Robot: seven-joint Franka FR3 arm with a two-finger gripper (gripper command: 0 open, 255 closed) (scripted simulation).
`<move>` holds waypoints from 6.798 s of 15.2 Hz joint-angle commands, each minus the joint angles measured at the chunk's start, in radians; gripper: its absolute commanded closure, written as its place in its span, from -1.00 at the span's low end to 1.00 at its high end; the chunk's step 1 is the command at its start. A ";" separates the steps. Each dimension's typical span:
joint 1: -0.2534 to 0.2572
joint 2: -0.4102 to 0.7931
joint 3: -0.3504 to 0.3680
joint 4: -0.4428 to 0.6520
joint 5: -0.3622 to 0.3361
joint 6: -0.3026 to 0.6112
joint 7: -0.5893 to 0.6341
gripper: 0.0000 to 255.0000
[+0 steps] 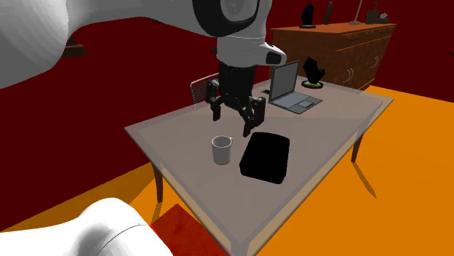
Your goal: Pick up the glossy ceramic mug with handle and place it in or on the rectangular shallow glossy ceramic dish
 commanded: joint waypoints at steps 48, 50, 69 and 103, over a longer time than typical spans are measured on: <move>0.083 0.757 0.288 -0.062 -0.003 0.865 0.280 1.00; 0.083 0.757 0.288 -0.062 -0.003 0.865 0.280 1.00; 0.081 0.639 0.279 0.056 0.015 0.630 0.272 1.00; -0.070 1.003 0.121 0.501 -0.023 0.531 -0.014 1.00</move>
